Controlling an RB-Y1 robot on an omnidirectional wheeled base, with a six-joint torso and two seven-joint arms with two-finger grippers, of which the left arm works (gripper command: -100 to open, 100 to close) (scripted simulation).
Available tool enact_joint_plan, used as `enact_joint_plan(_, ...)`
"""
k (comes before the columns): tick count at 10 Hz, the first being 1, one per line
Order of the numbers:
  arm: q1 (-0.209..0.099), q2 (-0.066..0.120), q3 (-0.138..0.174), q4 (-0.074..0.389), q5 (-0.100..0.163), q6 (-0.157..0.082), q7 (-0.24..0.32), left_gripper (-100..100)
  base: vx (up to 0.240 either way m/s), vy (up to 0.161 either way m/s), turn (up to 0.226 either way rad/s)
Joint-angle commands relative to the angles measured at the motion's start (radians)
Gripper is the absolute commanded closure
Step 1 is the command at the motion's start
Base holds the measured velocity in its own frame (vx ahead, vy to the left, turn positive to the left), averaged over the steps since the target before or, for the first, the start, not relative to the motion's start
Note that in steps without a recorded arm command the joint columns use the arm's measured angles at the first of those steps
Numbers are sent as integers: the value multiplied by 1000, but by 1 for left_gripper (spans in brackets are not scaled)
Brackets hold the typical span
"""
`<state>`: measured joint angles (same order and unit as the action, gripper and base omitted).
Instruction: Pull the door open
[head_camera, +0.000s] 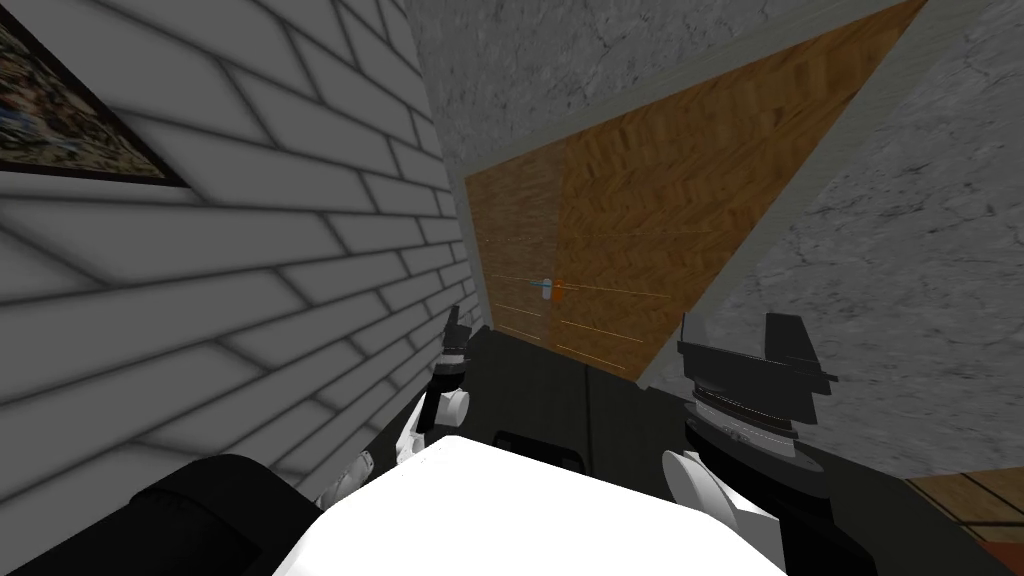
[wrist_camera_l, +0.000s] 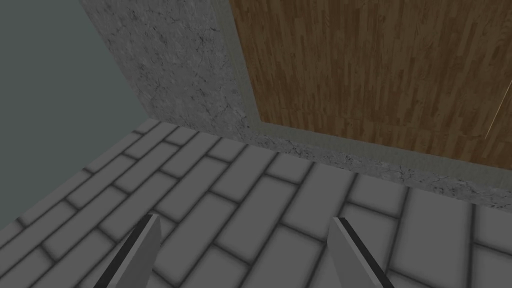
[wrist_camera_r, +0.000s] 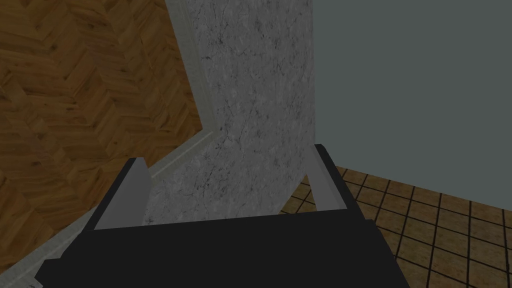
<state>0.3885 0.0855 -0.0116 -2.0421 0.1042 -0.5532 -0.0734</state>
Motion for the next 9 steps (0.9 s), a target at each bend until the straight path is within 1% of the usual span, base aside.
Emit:
enact_joint_plan(1, -19, 8, -3, 37, 1, 6, 10, -100, 93, -36, -65)
enact_joint_plan(9, -115, 63, -13, 220, 11, 45, 66, -100, 108, -36, -75)
